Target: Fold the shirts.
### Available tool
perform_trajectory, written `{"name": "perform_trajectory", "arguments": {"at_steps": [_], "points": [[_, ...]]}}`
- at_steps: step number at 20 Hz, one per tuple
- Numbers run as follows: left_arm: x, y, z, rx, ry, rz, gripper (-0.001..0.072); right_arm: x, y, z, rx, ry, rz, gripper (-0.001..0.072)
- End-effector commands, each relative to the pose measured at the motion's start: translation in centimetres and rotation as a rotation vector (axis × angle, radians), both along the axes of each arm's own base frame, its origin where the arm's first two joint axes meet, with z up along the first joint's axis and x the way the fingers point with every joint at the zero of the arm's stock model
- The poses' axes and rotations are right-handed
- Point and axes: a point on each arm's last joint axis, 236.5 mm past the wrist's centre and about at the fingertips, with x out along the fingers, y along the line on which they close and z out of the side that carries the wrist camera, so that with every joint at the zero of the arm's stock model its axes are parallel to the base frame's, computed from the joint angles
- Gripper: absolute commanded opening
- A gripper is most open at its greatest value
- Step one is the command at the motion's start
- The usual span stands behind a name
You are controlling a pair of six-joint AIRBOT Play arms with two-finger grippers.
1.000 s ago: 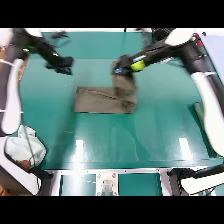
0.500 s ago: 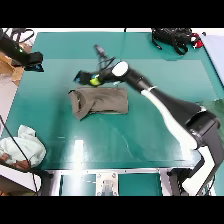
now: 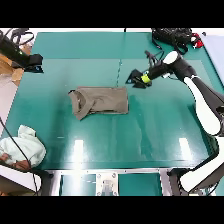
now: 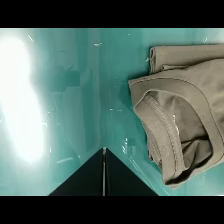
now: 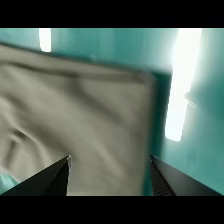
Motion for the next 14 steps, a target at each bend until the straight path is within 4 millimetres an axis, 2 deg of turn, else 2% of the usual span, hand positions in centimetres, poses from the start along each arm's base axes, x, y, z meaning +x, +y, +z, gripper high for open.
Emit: {"name": "perform_trajectory", "arguments": {"at_steps": [1,3,6,7,8,10,11,13,14], "points": [[0.0,0.0,0.0,0.000,-0.003,-0.001,0.0022,-2.3,-0.6,-4.9,-0.007,0.089,-0.026,0.0543],[0.0,0.0,0.0,0.000,-0.001,-0.001,0.0022,-3.4,2.4,-6.4,0.054,0.116,0.000,0.0543],[0.0,0.0,0.0,0.000,-0.001,-0.001,0.0022,-5.3,6.9,-7.2,0.110,0.147,0.065,0.0541],[0.0,0.0,0.0,0.000,0.000,-0.002,0.0022,-5.7,8.1,-7.0,0.115,0.138,0.090,0.0445],[0.0,0.0,0.0,0.000,-0.001,-0.002,0.0022,-5.7,9.1,-6.2,0.136,0.120,0.114,0.0174],[0.0,0.0,0.0,0.000,0.000,-0.002,0.0022,-4.7,10.3,-3.4,0.179,0.077,0.132,0.0035],[0.0,0.0,0.0,0.000,0.001,-0.002,0.0022,-3.5,10.3,-1.1,0.193,0.026,0.142,0.0026],[-0.1,0.0,0.0,0.000,0.002,-0.002,0.0022,-0.6,8.9,5.3,0.224,-0.110,0.132,0.0025],[-0.2,0.0,0.0,0.000,0.006,-0.003,0.0022,0.8,7.5,8.9,0.236,-0.180,0.109,0.0025]]}}
